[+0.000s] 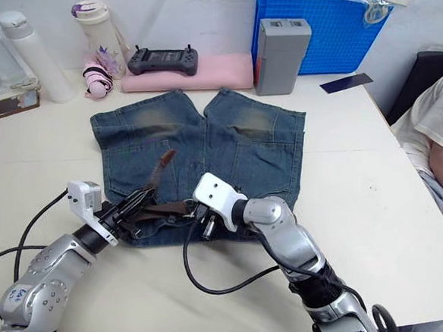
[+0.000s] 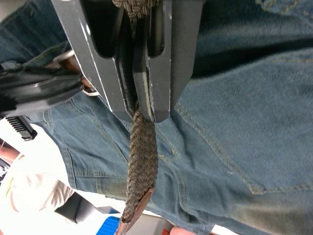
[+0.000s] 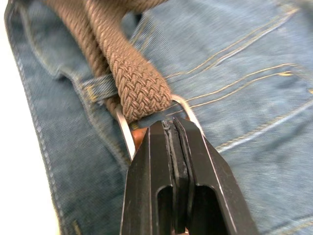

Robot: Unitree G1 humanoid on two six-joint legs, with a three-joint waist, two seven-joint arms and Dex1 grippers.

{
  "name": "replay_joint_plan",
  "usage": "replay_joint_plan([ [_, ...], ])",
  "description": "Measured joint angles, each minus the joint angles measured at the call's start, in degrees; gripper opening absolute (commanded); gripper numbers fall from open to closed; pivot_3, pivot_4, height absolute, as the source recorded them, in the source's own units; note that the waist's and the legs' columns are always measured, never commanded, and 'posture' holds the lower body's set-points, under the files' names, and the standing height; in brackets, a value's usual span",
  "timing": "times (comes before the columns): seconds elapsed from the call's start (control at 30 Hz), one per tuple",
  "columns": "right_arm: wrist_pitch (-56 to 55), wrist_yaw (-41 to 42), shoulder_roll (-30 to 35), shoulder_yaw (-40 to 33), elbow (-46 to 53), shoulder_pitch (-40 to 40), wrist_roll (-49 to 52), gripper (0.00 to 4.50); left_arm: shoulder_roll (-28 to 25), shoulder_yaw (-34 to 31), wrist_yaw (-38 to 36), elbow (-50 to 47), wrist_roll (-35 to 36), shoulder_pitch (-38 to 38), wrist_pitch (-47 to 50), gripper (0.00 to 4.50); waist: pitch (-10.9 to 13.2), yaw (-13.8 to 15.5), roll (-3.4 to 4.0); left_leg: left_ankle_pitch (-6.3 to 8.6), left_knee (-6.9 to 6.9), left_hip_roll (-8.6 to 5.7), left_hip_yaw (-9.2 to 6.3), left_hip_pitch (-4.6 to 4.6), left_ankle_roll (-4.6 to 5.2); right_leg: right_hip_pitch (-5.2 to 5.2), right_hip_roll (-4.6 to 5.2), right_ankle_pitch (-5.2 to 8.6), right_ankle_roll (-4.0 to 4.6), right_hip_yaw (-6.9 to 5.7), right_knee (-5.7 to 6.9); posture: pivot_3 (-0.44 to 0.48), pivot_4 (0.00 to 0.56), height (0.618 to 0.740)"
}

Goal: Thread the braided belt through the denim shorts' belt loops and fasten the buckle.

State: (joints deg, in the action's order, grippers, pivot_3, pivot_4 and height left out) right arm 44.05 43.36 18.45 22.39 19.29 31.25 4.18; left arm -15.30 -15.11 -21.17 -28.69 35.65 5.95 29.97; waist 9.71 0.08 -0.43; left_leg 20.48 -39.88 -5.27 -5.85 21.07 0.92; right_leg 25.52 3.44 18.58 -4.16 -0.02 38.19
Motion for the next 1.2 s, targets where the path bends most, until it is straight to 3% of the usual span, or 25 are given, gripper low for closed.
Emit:
replay_joint_plan([
  [0.13,1.08,0.43,1.99,-2.2,2.78,0.74,1.8,0.05,0.3,0.71,0.47,-0.12,-0.11,0.6,-0.53,0.0,0.0,-0.13,0.0,0.01,0.05,0.03,0.0,-0.02,0.0,0.0,-0.01,0.0,0.0,0.0,-0.05,0.0,0.15,0.709],
  [0.3,1.13,0.57,3.62,1.87,2.59,0.16,1.6,0.05,0.18,1.08,0.51,-0.14,-0.11,1.04,-0.9,0.0,0.0,-0.1,0.0,0.01,0.06,0.02,0.0,-0.01,0.0,0.0,0.0,0.0,0.0,0.0,-0.07,0.0,0.15,0.709],
  [1.0,1.01,0.98,1.03,9.99,-3.27,5.89,-0.16,0.05,-1.06,2.09,1.58,-0.19,-0.1,0.79,-1.23,0.0,0.0,-0.28,0.01,0.01,0.08,0.03,0.0,-0.02,0.0,0.0,-0.01,0.0,0.0,0.0,-0.08,0.0,0.15,0.709],
  [1.2,2.03,2.17,2.16,8.05,-2.76,7.55,0.76,0.05,-1.81,2.08,1.51,-0.19,-0.1,0.78,-1.18,0.0,0.0,-0.16,0.01,0.01,0.08,0.02,0.0,0.0,0.0,0.0,-0.01,0.0,0.0,-0.01,-0.11,0.0,0.15,0.709],
])
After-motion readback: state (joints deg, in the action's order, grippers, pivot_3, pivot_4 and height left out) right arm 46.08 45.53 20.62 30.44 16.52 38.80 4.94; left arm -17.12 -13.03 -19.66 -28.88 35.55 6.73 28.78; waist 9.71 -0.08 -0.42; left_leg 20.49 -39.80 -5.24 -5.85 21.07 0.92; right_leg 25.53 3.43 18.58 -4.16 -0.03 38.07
